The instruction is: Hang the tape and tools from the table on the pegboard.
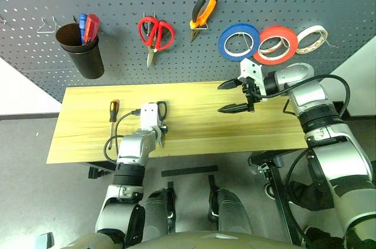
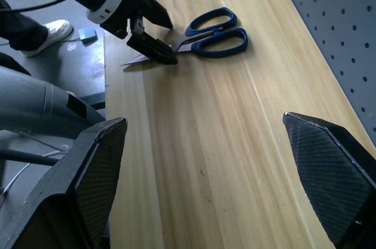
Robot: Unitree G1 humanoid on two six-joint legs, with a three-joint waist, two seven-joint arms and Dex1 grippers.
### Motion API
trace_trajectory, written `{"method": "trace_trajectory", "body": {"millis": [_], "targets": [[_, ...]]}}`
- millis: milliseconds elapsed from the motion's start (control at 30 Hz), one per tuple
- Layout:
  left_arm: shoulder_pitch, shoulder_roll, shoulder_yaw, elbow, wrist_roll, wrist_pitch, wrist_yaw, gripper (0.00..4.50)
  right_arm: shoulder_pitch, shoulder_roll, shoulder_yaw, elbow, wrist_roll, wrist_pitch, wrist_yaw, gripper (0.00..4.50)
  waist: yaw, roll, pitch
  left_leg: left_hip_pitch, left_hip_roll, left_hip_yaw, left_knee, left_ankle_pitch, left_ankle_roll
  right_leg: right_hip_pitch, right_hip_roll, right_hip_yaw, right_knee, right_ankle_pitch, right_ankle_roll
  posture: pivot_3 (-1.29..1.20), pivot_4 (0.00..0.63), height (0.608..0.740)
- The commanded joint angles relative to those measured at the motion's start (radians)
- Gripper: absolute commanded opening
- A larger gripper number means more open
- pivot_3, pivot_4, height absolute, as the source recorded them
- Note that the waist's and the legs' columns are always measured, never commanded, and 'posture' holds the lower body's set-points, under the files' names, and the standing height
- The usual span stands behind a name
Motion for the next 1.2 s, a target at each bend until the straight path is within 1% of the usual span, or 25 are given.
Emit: {"method": "trace_trajectory", "body": {"millis": [33, 267, 367, 533, 667, 733, 767, 800, 900, 1067, 1200], "targets": [[0.018, -0.015, 0.027, 0.043, -0.013, 0.049, -0.001, 2.71, -0.028, 0.004, -0.051, -0.009, 0.035, 0.028, 0.004, 4.5, -0.006, 0.0, 0.0, 0.0, 0.0, 0.0, 0.0, 0.0, 0.0, 0.0, 0.0, 0.0, 0.0, 0.0, 0.0, -0.06, 0.309, 0.74], [-0.017, 0.028, 0.012, 0.111, 0.006, 0.042, -0.036, 0.63, -0.028, 0.021, -0.078, -0.007, 0.041, 0.031, -0.027, 4.5, -0.01, 0.0, 0.0, 0.004, 0.0, 0.0, 0.0, 0.0, 0.0, 0.004, -0.001, 0.0, 0.0, 0.0, 0.0, -0.08, 0.286, 0.74], [-0.022, 0.041, 0.008, 0.115, 0.01, 0.038, -0.047, 0.61, -0.026, 0.023, -0.089, -0.004, 0.046, 0.031, -0.039, 4.5, -0.01, 0.0, 0.0, 0.004, 0.0, 0.0, 0.0, 0.0, 0.0, 0.004, -0.001, 0.0, 0.0, 0.0, 0.0, -0.08, 0.279, 0.74], [-0.005, 0.074, -0.001, 0.069, 0.009, 0.029, -0.08, 0.61, -0.02, 0.028, -0.104, 0.0, 0.048, 0.024, -0.052, 4.5, -0.014, 0.001, -0.001, 0.004, 0.0, 0.0, 0.0, 0.0, 0.0, 0.004, -0.001, -0.001, 0.0, 0.0, 0.0, -0.07, 0.254, 0.74], [0.088, 0.156, -0.072, -0.142, -0.042, 0.009, -0.251, 0.61, -0.016, 0.02, -0.117, -0.025, 0.061, 0.029, -0.046, 4.5, -0.02, 0.001, -0.001, 0.003, 0.0, 0.0, 0.0, 0.0, 0.0, 0.004, -0.001, -0.001, 0.0, 0.0, 0.0, -0.06, 0.23, 0.74], [0.149, 0.196, -0.077, -0.264, -0.08, -0.067, -0.343, 0.61, -0.012, 0.013, -0.129, -0.05, 0.079, 0.044, -0.034, 4.5, -0.019, 0.001, -0.001, 0.001, 0.0, 0.001, -0.001, 0.0, 0.0, 0.001, 0.0, -0.001, 0.0, 0.0, 0.0, -0.05, 0.216, 0.74], [0.183, 0.224, -0.085, -0.316, -0.088, -0.133, -0.394, 0.61, -0.009, 0.009, -0.138, -0.065, 0.092, 0.057, -0.026, 4.5, -0.018, 0.001, -0.001, 0.0, 0.0, 0.001, -0.001, 0.0, -0.001, -0.001, 0.0, -0.001, 0.0, 0.0, 0.0, -0.05, 0.208, 0.74], [0.214, 0.249, -0.092, -0.358, -0.095, -0.198, -0.444, 0.61, -0.006, 0.005, -0.146, -0.08, 0.103, 0.069, -0.019, 4.5, -0.017, 0.001, -0.001, -0.001, 0.0, 0.001, -0.001, 0.0, -0.001, -0.001, 0.0, -0.001, 0.0, 0.0, 0.0, -0.04, 0.204, 0.74], [0.305, 0.331, -0.091, -0.476, -0.136, -0.313, -0.585, 0.61, 0.005, -0.005, -0.169, -0.125, 0.132, 0.1, -0.018, 4.5, -0.014, 0.001, -0.001, -0.002, 0.0, 0.001, -0.001, 0.0, -0.001, -0.002, 0.0, -0.001, 0.0, 0.0, 0.0, -0.04, 0.189, 0.74], [0.399, 0.358, -0.013, -0.585, -0.256, -0.534, -0.759, 0.61, 0.039, -0.029, -0.213, -0.227, 0.192, 0.172, -0.008, 4.5, -0.009, 0.001, -0.005, -0.003, 0.0, 0.001, 0.0, 0.0, -0.001, -0.002, -0.001, -0.001, -0.002, 0.0, 0.0, -0.02, 0.157, 0.74], [0.434, 0.39, 0.045, -0.621, -0.354, -0.627, -0.881, 0.61, 0.058, -0.041, -0.234, -0.294, 0.221, 0.202, -0.024, 4.5, -0.01, 0.002, -0.012, -0.005, 0.0, 0.003, 0.0, 0.0, -0.001, -0.004, 0.0, -0.001, -0.001, 0.0, 0.0, -0.01, 0.131, 0.74]]}}
